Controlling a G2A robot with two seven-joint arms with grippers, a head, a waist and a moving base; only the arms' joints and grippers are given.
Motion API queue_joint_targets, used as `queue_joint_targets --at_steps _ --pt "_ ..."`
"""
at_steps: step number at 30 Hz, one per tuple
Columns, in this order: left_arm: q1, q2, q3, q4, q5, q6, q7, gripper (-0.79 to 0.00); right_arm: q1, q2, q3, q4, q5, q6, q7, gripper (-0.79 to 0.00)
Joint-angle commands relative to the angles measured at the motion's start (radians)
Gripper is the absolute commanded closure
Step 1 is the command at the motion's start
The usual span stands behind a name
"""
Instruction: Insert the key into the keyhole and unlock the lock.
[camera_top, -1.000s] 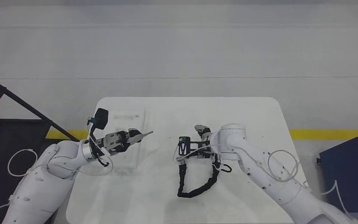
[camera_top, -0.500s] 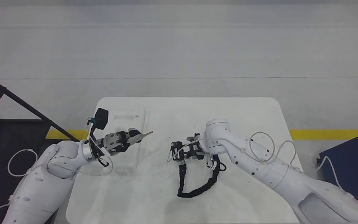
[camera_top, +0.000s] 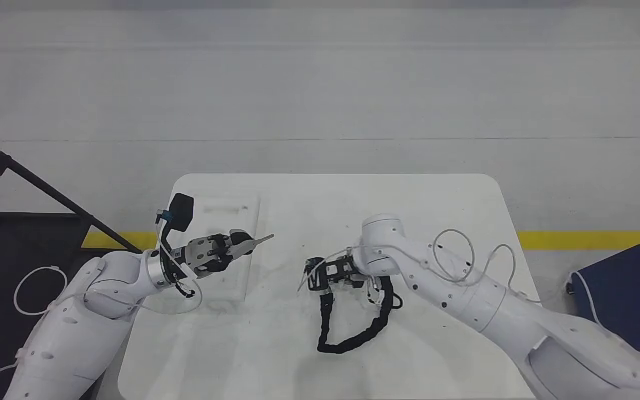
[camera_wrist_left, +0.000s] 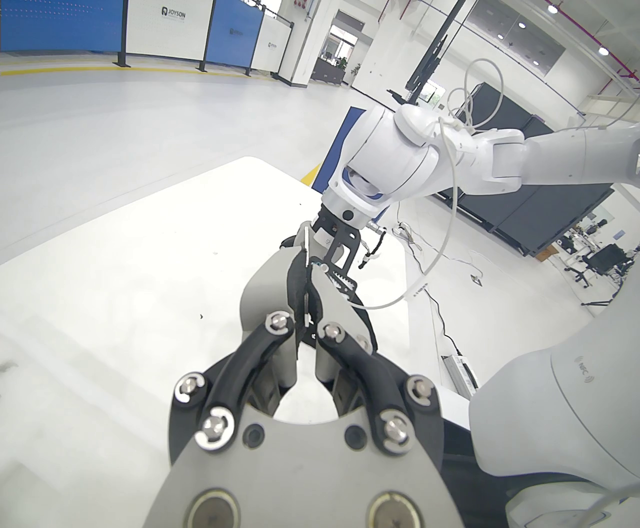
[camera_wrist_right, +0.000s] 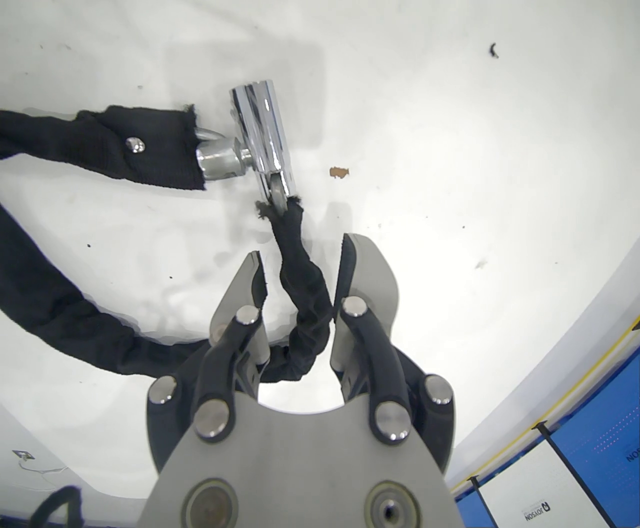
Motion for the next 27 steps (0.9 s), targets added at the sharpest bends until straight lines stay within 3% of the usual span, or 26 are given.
queue_joint_targets --at_steps 1,14,17,20,27 --pt "0.000 0.000 0.000 0.000 0.000 0.000 0.000 0.000 0.003 -0.006 -0.006 0.010 0.002 -0.002 -0.002 -0.296" --pt "0.000 0.000 0.000 0.000 0.000 0.000 0.000 0.000 0.010 -0.048 -0.029 0.080 -0.001 -0.013 -0.026 -0.262" --pt "0.000 0.000 0.000 0.000 0.000 0.000 0.000 0.000 0.010 -0.058 -0.032 0.102 -0.002 -0.015 -0.033 -0.206" --pt "0.000 0.000 0.000 0.000 0.000 0.000 0.000 0.000 0.012 -0.066 -0.034 0.120 -0.005 -0.017 -0.036 0.000" --pt "0.000 0.000 0.000 0.000 0.000 0.000 0.000 0.000 0.009 -0.071 -0.029 0.112 -0.028 -0.018 -0.031 0.000"
